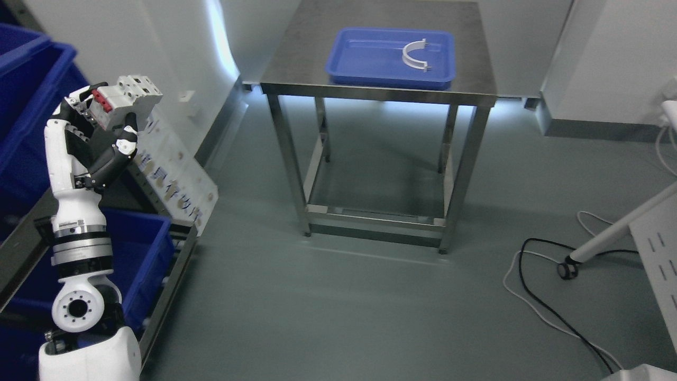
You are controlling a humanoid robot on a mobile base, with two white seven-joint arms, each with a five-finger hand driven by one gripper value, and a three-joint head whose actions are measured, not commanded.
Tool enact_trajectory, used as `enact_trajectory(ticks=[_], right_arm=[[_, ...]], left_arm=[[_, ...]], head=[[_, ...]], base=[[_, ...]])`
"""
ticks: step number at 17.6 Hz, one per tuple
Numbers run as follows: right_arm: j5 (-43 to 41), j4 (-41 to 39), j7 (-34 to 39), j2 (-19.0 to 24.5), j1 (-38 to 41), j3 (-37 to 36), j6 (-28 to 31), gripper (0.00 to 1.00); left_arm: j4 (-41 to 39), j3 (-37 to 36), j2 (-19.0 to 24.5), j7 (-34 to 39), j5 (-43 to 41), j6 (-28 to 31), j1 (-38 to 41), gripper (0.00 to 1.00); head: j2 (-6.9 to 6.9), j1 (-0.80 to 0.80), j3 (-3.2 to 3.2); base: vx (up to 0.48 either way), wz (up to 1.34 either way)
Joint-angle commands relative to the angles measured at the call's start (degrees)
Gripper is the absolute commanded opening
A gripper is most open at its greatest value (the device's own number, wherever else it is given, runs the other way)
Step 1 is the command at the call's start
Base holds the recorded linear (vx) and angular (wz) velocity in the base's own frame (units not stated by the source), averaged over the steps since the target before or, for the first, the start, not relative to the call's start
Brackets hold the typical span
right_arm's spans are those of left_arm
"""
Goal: Place circuit breaker on shelf
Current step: 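Hold the breaker raised in the left hand while turning toward the bin shelf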
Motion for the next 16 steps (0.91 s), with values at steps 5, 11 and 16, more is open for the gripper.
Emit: enact_trajectory(ticks=[5,11,16], right_arm=[[0.0,0.0,-0.2,-1.0,-0.1,1.1,-2.0,1.00],[0.0,0.0,-0.1,-1.0,-0.1,1.1,-2.0,1.00],[0.0,0.0,-0.1,-1.0,-0.1,1.1,-2.0,1.00]], left_arm=[[-1.4,-5.1,0.5,0.2,1.2,-0.7,-1.0,0.11],[-1.2,-5.5,0.5,0.2,1.1,0.0,-4.2,0.11],[1.6,-5.5,0.5,0.0,1.0,2.5,-9.2,0.11]], head=[[0.00,0.00,0.00],[0.00,0.00,0.00],[0.00,0.00,0.00]], base=[[-0.444,0.88],[-0.176,1.41],[-0.059,1.29]])
